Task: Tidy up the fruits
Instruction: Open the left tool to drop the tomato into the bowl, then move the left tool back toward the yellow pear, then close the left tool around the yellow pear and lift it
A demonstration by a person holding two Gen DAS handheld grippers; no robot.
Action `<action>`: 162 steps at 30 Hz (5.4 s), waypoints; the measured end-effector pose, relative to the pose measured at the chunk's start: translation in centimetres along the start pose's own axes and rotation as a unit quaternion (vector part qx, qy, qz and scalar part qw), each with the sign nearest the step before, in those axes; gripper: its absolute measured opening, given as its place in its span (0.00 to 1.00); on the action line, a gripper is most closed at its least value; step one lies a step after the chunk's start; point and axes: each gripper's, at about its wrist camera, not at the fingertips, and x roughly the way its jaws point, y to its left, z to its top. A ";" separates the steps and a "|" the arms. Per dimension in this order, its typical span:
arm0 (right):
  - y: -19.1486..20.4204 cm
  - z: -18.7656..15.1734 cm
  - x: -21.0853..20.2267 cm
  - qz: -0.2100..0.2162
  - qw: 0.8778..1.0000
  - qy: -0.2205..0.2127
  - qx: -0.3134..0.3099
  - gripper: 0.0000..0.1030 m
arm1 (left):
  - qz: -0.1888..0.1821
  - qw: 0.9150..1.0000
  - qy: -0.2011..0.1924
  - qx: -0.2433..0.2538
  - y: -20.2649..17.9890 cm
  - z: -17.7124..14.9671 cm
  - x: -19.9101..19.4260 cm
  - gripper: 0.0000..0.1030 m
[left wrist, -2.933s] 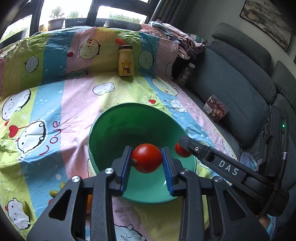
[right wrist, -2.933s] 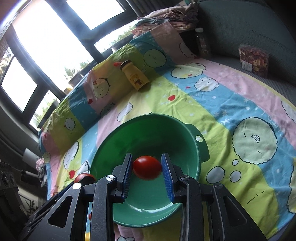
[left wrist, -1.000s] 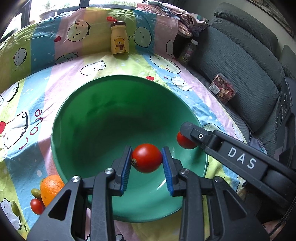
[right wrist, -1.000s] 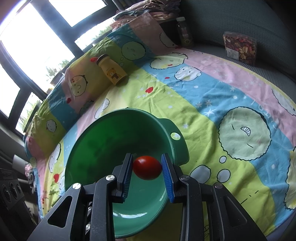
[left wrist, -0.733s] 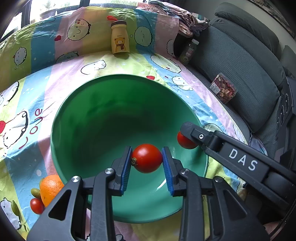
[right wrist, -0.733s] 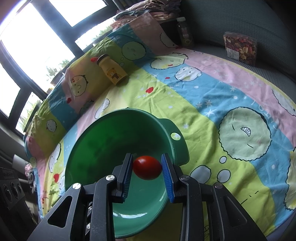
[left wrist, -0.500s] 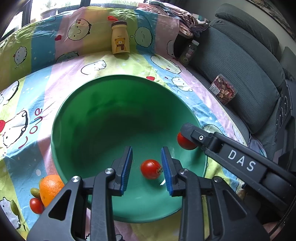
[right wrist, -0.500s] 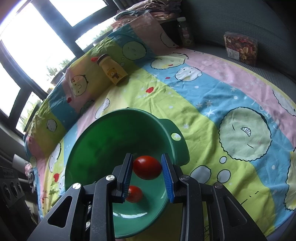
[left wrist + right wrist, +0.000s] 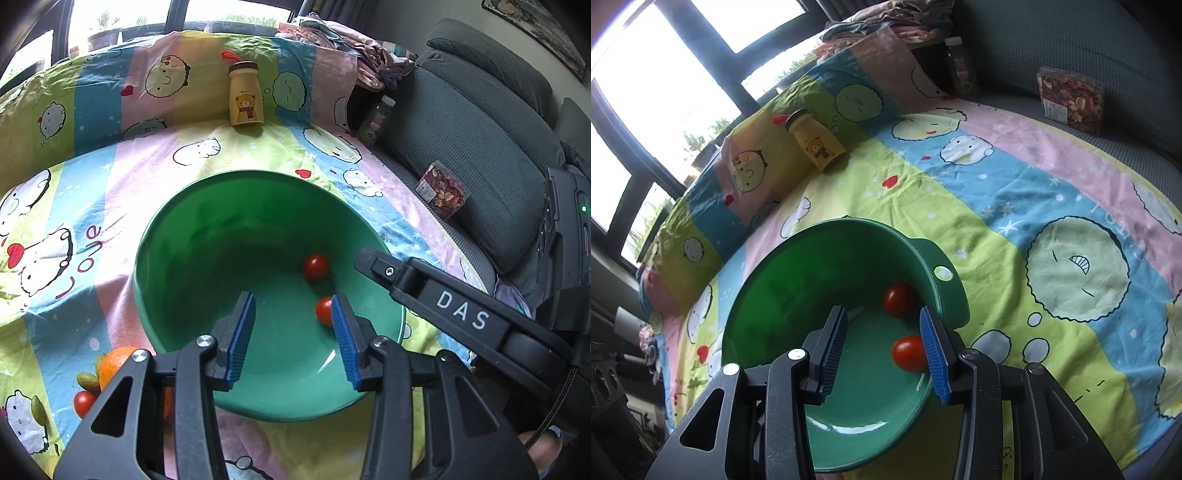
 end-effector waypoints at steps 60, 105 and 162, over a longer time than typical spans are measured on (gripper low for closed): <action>17.5 -12.3 1.0 0.146 0.957 0.153 -0.198 0.70 | 0.097 0.958 -0.021 -0.271 21.7 -12.8 -13.6 0.71; 22.1 -21.9 2.7 0.182 0.880 0.297 -0.322 0.54 | 0.050 0.971 0.060 -0.226 18.7 -17.1 -12.1 0.58; 22.1 -19.5 6.0 0.170 0.896 0.268 -0.312 0.54 | 0.073 0.973 -0.001 -0.218 19.0 -14.4 -9.9 0.56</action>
